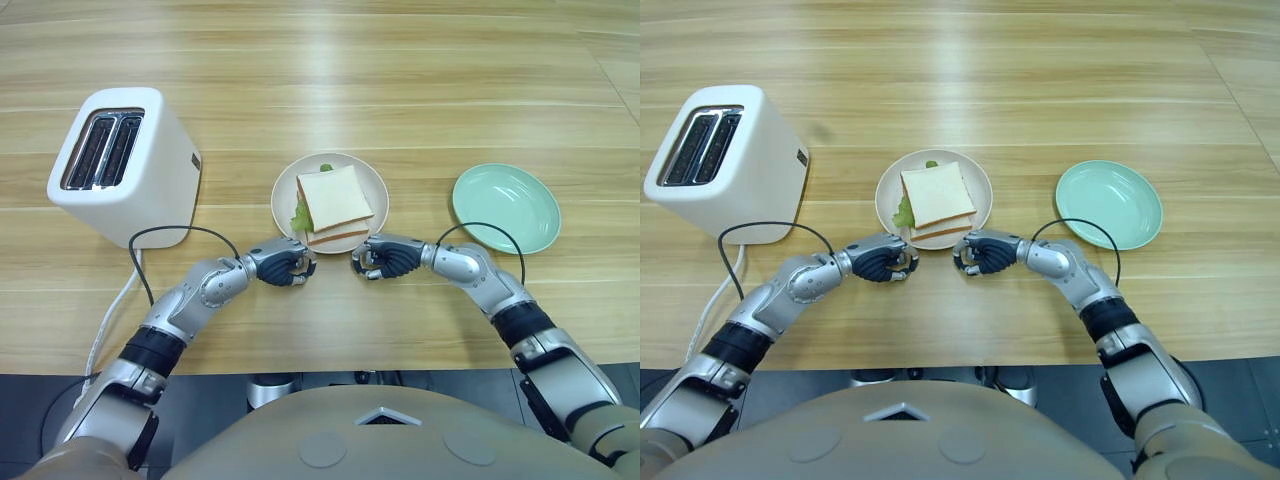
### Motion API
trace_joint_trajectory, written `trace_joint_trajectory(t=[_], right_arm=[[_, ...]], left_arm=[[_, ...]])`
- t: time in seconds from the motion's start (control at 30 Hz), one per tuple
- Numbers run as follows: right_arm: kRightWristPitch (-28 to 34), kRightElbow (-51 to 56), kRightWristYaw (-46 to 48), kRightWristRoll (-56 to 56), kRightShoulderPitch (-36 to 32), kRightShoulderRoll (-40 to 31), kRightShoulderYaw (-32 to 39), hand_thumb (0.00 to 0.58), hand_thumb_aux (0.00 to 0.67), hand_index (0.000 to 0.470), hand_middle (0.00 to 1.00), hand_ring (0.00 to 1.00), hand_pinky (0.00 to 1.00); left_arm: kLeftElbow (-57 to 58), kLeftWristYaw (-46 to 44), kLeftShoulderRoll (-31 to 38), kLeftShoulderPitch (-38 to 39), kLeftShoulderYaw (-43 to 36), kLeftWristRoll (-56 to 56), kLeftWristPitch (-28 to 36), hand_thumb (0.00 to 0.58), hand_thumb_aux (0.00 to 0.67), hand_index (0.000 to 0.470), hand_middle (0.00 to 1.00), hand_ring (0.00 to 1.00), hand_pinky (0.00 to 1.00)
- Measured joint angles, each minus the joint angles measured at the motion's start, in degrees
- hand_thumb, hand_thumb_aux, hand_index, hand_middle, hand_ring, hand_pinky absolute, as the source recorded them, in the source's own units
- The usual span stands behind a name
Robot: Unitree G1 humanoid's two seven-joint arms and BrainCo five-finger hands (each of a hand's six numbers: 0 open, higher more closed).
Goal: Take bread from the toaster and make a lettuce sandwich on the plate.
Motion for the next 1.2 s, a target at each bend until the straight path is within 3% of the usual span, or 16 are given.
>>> trace_joint_trajectory(t=[0.23,0.37,0.6,0.8,0.97,1.0,1.03,1.07,1.2], right_arm=[[-2.6,16.2,-3.9,-1.7,-10.5,4.5,0.8,0.58,0.67,0.46,1.0,1.0,1.0],[-2.3,26.3,-8.1,-3.5,-16.9,5.9,0.9,0.58,0.67,0.46,1.0,1.0,1.0],[0.1,35.0,-13.6,-5.4,-22.7,6.7,0.7,0.58,0.67,0.46,1.0,1.0,1.0],[1.1,36.7,-15.6,-5.4,-23.4,7.0,0.1,0.58,0.67,0.46,1.0,1.0,1.0],[-2.3,36.5,-13.8,-3.0,-21.9,5.6,-2.7,0.58,0.657,0.451,1.0,1.0,1.0],[-3.8,35.9,-12.6,-1.5,-20.9,5.2,-3.8,0.496,0.415,0.285,0.82,0.82,0.82],[-5.6,35.3,-11.5,-0.1,-19.7,4.7,-4.9,0.0,0.0,0.0,0.2,0.2,0.2],[-6.6,34.8,-10.7,1.1,-19.0,4.6,-5.7,0.0,0.0,0.0,0.0,0.0,0.0],[-10.6,29.2,-8.6,5.7,-16.4,4.5,-8.6,0.0,0.0,0.0,0.0,0.0,0.0]], left_arm=[[12.6,2.0,-1.9,-10.2,-0.1,0.0,-2.0,0.58,0.67,0.46,1.0,1.0,1.0],[24.3,4.5,-2.7,-21.4,1.6,-0.4,-3.1,0.58,0.67,0.46,1.0,1.0,1.0],[42.7,10.7,-5.8,-31.1,1.4,0.3,-4.8,0.58,0.67,0.46,1.0,1.0,1.0],[45.9,13.3,-5.7,-31.8,1.4,0.5,-6.9,0.58,0.67,0.46,1.0,1.0,1.0],[40.1,12.8,-2.8,-26.6,3.2,-2.5,-11.6,0.58,0.67,0.46,1.0,1.0,1.0],[36.8,12.4,-1.5,-24.6,4.4,-3.7,-12.0,0.58,0.67,0.46,1.0,1.0,1.0],[33.1,12.2,-0.2,-22.8,5.9,-5.1,-12.4,0.58,0.67,0.46,1.0,1.0,1.0],[30.0,12.1,0.7,-21.4,7.1,-6.4,-12.4,0.58,0.67,0.46,1.0,1.0,1.0],[12.1,11.7,2.6,-13.9,13.1,-11.6,-10.1,0.58,0.67,0.46,1.0,1.0,1.0]])
